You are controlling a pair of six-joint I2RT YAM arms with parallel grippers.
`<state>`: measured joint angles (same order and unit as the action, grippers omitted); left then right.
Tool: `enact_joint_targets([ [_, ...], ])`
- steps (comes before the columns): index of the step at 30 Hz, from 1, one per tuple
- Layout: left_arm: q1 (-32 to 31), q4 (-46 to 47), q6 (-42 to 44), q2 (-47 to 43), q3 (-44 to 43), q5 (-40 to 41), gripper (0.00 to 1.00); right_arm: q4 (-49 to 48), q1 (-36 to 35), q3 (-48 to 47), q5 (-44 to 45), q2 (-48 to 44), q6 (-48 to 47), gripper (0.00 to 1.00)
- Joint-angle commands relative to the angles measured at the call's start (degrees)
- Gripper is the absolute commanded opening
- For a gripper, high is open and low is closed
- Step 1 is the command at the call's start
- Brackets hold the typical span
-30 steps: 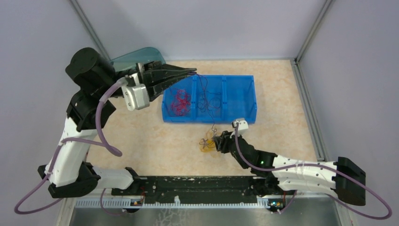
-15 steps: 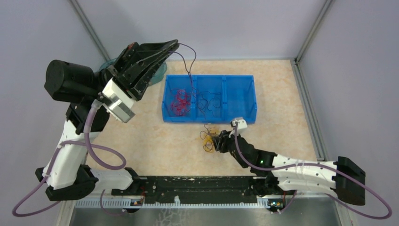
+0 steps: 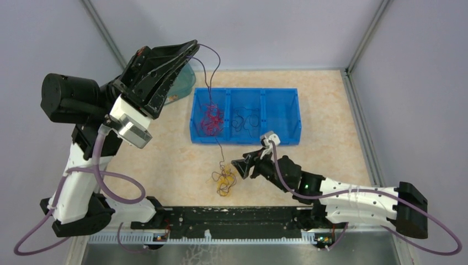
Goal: Untangle the cables
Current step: Untie the cable.
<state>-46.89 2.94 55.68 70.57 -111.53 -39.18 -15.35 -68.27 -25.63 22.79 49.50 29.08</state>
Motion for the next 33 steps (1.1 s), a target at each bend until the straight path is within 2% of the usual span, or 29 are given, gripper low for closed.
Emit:
enact_joint_targets([
  [1,-0.4,-0.6,3.9,-1.0,-0.6,0.0,0.0,-11.2,-1.7,-1.9,-8.6,-0.2,-7.9,0.62],
  [6,-0.4,-1.1,5.7,-1.5,-0.1,-0.6,0.0,-20.4,-1.7,-0.6,-17.6,1.0,-11.4,0.65],
  [15,-0.4,-1.1,5.7,-1.5,-1.0,-0.7,0.0,-22.0,-1.7,-6.4,-28.3,7.9,-13.0,0.66],
  [20,-0.4,-1.1,5.6,-1.5,-1.0,-0.8,0.0,-18.1,-1.7,-5.0,-21.9,5.1,-12.4,0.65],
  [25,-0.5,-0.8,5.7,-1.5,-0.5,-1.0,0.0,-10.3,-1.7,-2.7,-13.6,-0.2,-12.3,0.64],
  [28,-0.4,-0.6,5.5,-1.5,-0.4,-1.1,0.0,-2.5,-1.7,-2.1,-6.6,-3.6,-11.3,0.63],
  [33,-0.4,-0.2,5.4,-1.7,0.2,-1.1,0.0,-2.3,-1.7,2.1,-6.8,-11.4,-11.5,0.63],
])
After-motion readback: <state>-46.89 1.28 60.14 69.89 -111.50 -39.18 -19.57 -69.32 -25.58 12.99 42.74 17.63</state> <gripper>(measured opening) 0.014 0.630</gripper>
